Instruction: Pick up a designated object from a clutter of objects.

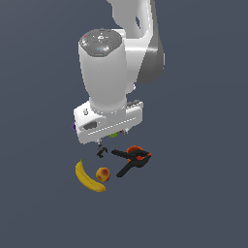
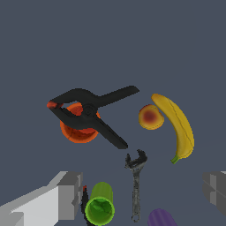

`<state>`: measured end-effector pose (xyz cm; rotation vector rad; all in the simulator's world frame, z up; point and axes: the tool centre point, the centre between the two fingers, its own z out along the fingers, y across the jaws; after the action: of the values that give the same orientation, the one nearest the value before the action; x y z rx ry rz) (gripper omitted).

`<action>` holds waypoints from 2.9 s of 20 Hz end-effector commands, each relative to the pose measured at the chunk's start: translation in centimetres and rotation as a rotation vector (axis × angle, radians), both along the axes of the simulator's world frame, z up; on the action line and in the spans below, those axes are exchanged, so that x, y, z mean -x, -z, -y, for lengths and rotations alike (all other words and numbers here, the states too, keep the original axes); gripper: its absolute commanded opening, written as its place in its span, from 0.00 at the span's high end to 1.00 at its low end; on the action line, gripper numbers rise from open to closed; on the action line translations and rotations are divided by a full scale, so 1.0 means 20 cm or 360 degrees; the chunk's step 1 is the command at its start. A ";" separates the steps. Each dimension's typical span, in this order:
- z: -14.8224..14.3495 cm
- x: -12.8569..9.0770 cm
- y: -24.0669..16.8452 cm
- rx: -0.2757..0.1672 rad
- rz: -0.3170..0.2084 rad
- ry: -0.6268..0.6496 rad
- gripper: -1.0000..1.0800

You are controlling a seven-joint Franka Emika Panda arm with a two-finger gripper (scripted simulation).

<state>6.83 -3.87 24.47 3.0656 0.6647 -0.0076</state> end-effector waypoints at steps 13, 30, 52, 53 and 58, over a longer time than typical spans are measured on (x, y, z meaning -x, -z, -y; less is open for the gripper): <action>0.14 -0.20 0.41 0.0000 -0.0001 -0.0545 0.04; 0.26 -0.30 0.78 -0.0010 0.0003 -0.0976 0.04; 0.27 -0.30 1.06 -0.0011 0.0003 -0.0999 0.04; 0.27 -0.31 1.06 -0.0011 0.0003 -0.0999 0.04; 0.27 -0.31 1.05 -0.0011 0.0003 -0.0999 1.00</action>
<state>13.41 -9.28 4.30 2.7071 1.5769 0.0165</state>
